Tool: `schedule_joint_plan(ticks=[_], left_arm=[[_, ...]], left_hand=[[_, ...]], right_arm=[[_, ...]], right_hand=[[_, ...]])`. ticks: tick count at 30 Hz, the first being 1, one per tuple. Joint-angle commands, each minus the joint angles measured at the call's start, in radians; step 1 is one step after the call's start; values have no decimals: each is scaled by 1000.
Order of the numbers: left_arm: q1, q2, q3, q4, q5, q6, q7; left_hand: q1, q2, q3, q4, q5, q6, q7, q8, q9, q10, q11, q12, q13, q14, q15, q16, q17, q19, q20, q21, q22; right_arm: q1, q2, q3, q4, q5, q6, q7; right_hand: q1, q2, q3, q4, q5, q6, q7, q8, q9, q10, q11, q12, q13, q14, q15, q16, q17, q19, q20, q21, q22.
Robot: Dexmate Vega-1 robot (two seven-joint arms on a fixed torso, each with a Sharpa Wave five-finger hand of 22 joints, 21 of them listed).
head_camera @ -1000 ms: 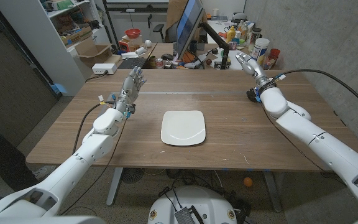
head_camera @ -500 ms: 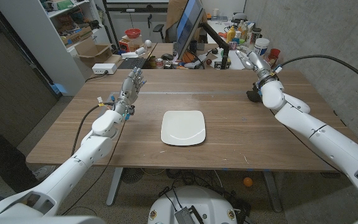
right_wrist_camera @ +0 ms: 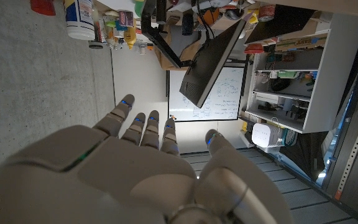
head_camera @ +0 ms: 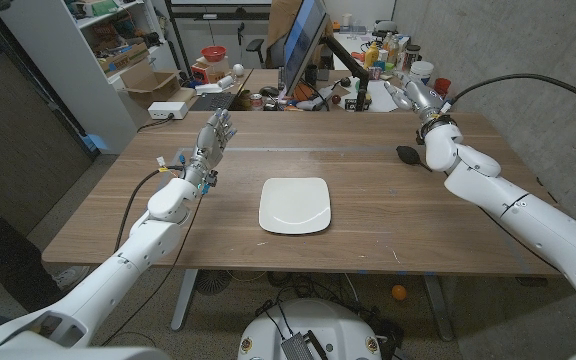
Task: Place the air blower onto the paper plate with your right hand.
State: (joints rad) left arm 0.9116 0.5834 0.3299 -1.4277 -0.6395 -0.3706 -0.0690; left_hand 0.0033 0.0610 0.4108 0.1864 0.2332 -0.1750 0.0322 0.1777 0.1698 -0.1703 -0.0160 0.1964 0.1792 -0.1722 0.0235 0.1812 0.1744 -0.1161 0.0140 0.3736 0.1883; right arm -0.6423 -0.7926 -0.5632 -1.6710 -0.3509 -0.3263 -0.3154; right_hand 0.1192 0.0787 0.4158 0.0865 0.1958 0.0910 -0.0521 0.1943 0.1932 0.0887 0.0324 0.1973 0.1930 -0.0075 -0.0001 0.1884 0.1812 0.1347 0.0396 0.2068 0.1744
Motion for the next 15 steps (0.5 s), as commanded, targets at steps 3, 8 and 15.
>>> schedule_joint_plan(ticks=[3,8,15], left_arm=[[5,1,6,-14,11,4,8],[2,1,9,-14,11,8,6],[4,-2,12,-13,12,8,8]], left_hand=[[-4,93,-3,-1,6,-45,8,6,4,-51,7,6,4,-35,5,7,6,6,3,-2,5],[-5,93,-5,0,6,-45,6,6,4,-51,7,5,4,-35,3,7,6,5,1,-3,5],[-6,89,-10,0,6,-45,7,6,4,-51,5,5,4,-36,3,6,6,4,2,-4,5]], right_arm=[[28,-54,-57,3,-97,-106,105],[29,-62,-60,11,-92,-112,134],[44,-67,-82,25,-106,-163,195]], right_hand=[[13,-27,-4,-26,1,-12,-7,-3,1,-12,-3,-2,5,-7,9,-2,0,2,54,-4,4],[19,-35,-8,-36,1,-30,3,-8,1,-23,-1,-5,5,-14,12,-3,0,2,46,-5,4],[24,-58,-21,-52,2,-56,18,-12,0,-45,2,-9,6,-39,19,-8,0,-18,44,-12,4]])
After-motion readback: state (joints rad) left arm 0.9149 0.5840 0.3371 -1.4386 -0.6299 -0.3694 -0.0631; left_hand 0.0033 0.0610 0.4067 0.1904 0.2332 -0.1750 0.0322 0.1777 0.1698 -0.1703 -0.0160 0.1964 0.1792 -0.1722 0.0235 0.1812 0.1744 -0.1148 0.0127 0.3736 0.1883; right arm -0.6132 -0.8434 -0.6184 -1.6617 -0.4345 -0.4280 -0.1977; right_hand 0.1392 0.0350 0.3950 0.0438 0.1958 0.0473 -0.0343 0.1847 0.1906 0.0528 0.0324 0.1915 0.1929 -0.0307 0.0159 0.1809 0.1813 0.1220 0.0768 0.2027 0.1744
